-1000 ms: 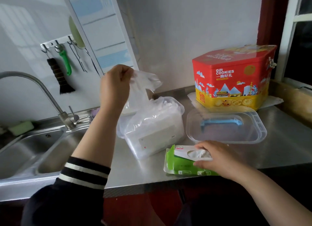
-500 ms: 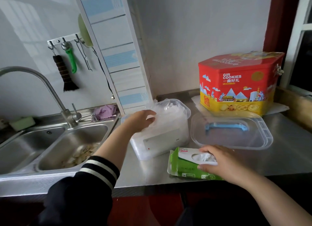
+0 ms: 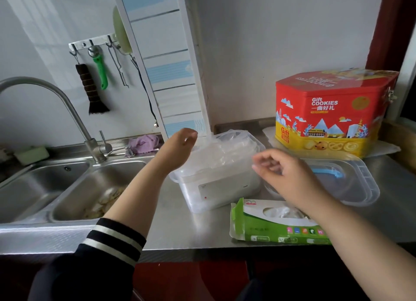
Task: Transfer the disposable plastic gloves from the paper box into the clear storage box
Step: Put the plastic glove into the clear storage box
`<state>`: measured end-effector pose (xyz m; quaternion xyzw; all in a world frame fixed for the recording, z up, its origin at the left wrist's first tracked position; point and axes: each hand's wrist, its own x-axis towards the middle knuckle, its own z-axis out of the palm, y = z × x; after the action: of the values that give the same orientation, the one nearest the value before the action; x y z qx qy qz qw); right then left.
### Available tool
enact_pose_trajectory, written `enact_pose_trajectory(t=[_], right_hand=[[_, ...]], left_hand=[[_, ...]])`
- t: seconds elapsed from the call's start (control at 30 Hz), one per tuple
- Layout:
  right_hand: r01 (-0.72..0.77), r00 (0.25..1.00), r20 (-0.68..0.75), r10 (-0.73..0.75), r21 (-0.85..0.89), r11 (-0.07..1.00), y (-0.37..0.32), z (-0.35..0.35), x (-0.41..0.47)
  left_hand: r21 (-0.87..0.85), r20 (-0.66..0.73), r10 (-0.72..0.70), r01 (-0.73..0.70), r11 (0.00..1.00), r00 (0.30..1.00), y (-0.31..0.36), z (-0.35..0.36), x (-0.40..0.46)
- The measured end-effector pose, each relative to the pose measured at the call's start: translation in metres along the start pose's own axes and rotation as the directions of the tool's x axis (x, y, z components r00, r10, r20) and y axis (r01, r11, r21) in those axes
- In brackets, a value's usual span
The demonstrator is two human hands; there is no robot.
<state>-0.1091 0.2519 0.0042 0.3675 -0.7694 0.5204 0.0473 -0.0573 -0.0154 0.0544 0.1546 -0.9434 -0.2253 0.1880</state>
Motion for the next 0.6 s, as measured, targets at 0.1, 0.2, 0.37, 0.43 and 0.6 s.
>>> enact_pose_trajectory(t=[0.1, 0.2, 0.37, 0.43, 0.6], right_hand=[[0.116, 0.987, -0.091, -0.135, -0.196, 0.974, -0.015, 0.016, 0.035], [0.11, 0.993, 0.012, -0.119, -0.473, 0.874, -0.014, 0.025, 0.073], [0.009, 0.979, 0.172, 0.108, -0.568, 0.823, -0.009, 0.037, 0.113], [0.069, 0.997, 0.05, -0.05, -0.503, 0.861, -0.008, 0.037, 0.117], [0.247, 0.894, -0.199, -0.402, -0.53, 0.811, -0.018, 0.028, 0.127]], left_hand=[[0.093, 0.095, -0.024, 0.016, 0.996, 0.995, -0.007, -0.007, -0.006], [0.06, 0.202, -0.002, -0.011, 0.998, 0.979, -0.007, -0.005, -0.012], [0.03, 0.059, 0.065, -0.067, 0.997, 0.996, -0.008, -0.005, -0.013], [0.008, -0.07, 0.105, -0.105, 0.994, 0.992, -0.009, -0.009, -0.014], [0.183, -0.391, 0.358, -0.31, 0.933, 0.848, -0.008, -0.026, -0.01]])
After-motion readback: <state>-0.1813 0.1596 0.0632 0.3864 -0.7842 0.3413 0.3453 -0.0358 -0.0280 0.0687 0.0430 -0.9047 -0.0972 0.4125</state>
